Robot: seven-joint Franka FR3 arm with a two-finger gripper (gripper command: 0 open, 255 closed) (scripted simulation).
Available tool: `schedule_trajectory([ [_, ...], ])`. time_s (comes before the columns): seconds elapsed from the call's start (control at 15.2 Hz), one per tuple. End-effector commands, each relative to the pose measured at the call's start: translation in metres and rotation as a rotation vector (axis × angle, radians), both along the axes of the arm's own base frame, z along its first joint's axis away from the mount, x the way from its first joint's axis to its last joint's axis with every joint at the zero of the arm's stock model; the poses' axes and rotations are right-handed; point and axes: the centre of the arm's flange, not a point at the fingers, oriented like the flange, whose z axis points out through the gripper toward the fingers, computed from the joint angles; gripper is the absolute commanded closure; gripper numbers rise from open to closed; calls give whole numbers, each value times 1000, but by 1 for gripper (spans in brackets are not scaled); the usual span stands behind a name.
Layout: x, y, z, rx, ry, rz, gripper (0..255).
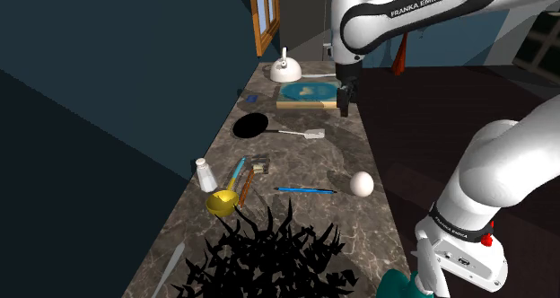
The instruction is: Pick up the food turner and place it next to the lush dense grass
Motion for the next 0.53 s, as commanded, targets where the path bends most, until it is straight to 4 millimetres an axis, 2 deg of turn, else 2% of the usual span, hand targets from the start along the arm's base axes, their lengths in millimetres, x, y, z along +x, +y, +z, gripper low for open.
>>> schedule_trajectory([
  [0.0, 21, 3, -10, 13, -18, 38, 0],
  [0.46, 91, 21, -49, 59, -70, 164, 0],
])
